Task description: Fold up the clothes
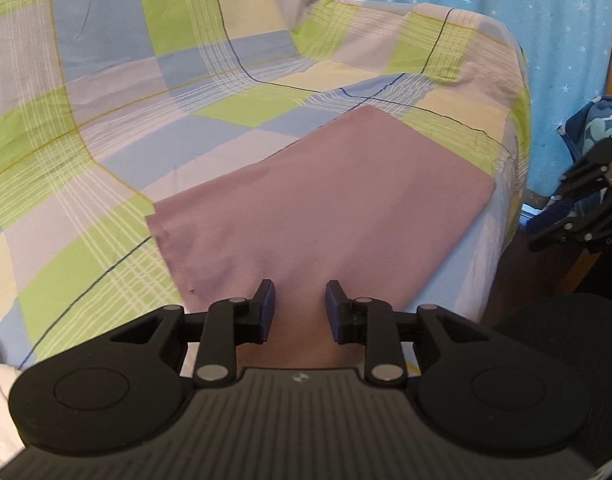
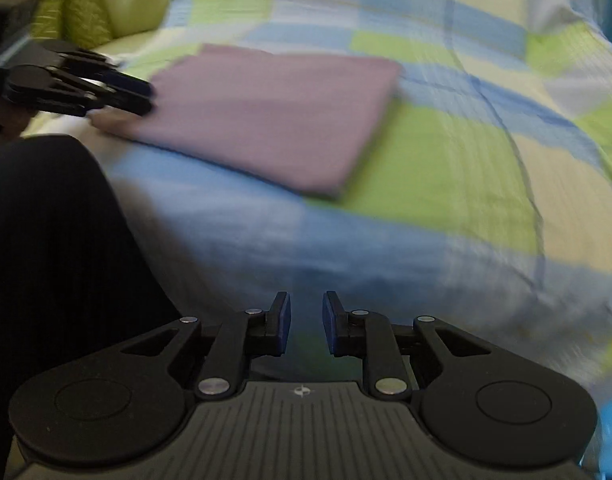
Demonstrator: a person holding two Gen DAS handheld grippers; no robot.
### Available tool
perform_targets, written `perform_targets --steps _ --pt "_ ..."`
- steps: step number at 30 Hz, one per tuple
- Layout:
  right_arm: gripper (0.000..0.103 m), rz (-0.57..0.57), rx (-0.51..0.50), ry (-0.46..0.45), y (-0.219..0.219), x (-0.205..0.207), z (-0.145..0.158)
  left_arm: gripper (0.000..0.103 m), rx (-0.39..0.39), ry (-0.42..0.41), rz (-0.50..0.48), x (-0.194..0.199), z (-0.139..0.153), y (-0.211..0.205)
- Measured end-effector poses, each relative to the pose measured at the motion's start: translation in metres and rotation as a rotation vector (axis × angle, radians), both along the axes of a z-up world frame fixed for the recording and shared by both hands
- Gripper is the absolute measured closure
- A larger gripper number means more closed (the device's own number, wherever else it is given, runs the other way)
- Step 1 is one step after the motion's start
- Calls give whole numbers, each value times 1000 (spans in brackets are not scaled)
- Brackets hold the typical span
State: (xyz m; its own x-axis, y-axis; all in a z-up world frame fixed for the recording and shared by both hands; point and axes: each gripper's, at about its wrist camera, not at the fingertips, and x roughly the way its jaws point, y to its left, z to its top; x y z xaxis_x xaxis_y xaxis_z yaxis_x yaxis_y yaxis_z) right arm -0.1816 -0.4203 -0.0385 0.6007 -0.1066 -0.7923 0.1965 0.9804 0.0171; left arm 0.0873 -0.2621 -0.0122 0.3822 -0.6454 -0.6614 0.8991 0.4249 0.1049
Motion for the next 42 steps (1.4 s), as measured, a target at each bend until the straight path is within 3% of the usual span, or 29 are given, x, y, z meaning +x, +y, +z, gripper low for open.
perform_targets --steps 3,5,6,8,11,18,22,29,36,42 --pt "79 -36 -10 -92 -4 -2 13 79 1 -20 -7 -4 1 5" --pt "68 -12 -45 -131 1 6 18 79 0 -29 -22 -8 3 5" --pt "66 26 -94 -137 9 14 20 79 6 -50 -38 -12 4 4" --pt "52 126 -214 -150 28 30 21 76 24 -106 -81 -20 5 2" --pt "51 279 -376 -146 51 44 17 70 81 -233 -188 -38 3 2" --pt "57 515 -530 -100 77 75 -3 67 194 -431 -429 -65 -13 4" --pt "58 551 -590 -125 71 75 -8 65 243 -512 -496 -73 -27 1" --pt "64 462 -735 -92 51 59 -16 64 390 -703 -435 -81 -40 4" --pt "71 566 -799 -134 77 74 -23 67 420 -784 -388 -96 -54 -26" --pt "72 551 -888 -79 65 82 -25 64 446 -809 -364 -88 -55 -31"
